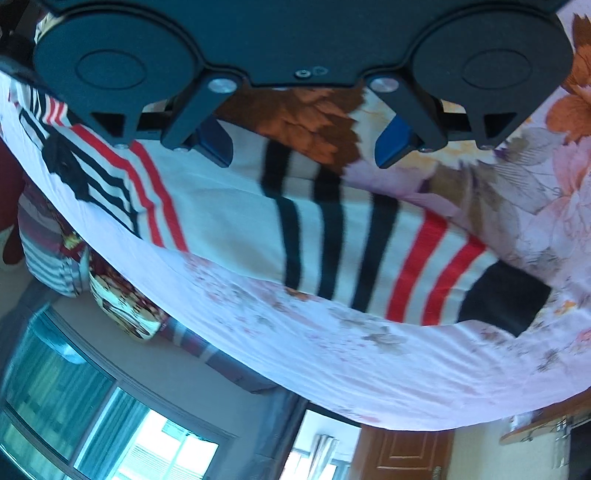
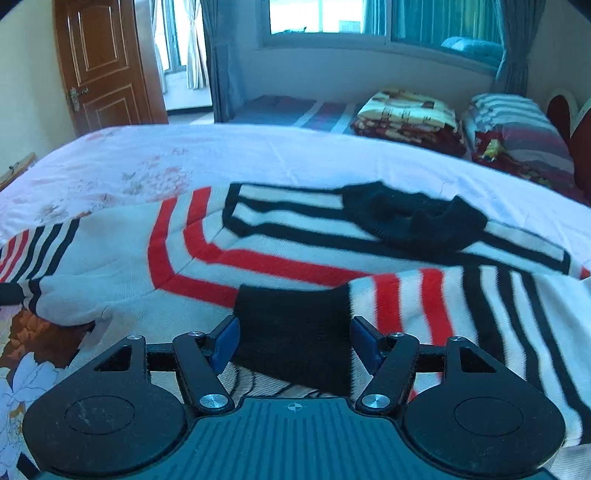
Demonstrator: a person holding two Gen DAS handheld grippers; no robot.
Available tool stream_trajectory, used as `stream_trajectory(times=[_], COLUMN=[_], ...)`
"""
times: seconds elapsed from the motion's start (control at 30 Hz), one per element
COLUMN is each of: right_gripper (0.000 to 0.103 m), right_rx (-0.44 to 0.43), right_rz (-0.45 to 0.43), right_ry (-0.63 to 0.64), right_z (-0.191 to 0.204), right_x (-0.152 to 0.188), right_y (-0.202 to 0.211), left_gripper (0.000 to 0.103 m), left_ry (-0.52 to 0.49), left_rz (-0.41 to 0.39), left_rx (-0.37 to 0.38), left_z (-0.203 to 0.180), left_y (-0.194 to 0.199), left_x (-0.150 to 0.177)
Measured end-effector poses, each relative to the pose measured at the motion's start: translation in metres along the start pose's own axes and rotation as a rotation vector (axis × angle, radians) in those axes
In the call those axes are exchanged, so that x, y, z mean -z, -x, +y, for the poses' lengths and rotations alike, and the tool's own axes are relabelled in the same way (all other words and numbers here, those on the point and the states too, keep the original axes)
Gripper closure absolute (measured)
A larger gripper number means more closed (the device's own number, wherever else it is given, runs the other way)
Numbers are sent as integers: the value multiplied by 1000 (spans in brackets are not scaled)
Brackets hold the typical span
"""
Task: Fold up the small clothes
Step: 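Grasp the black cuff of the other sleeve with the left tool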
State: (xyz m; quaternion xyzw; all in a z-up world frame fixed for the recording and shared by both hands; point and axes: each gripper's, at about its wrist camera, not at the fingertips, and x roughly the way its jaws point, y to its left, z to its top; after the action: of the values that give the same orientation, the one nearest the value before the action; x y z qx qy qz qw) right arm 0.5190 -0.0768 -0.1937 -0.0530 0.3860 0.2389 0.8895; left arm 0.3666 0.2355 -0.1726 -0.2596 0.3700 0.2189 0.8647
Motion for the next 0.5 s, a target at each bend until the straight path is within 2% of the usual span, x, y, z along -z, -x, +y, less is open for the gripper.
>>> stream_trajectory(times=[0.2, 0.27, 0.33, 0.5], right_gripper=[37, 37, 37, 37], right_rx=[1, 1, 3, 14], right_rz=[-1, -1, -3, -6], right_ry=[-28, -38, -48, -63], right_z=[1, 0, 0, 1], right_x=[1, 2, 1, 0], right_y=[2, 2, 3, 2], left_gripper=[20, 23, 31, 36], left_ry=[124, 191, 248, 323], left_rz=[-23, -28, -31, -63], left_rx=[-30, -22, -4, 34], left_z=[48, 68, 85, 107], left_y=[-4, -7, -13, -22], left_x=[-16, -22, -29, -41])
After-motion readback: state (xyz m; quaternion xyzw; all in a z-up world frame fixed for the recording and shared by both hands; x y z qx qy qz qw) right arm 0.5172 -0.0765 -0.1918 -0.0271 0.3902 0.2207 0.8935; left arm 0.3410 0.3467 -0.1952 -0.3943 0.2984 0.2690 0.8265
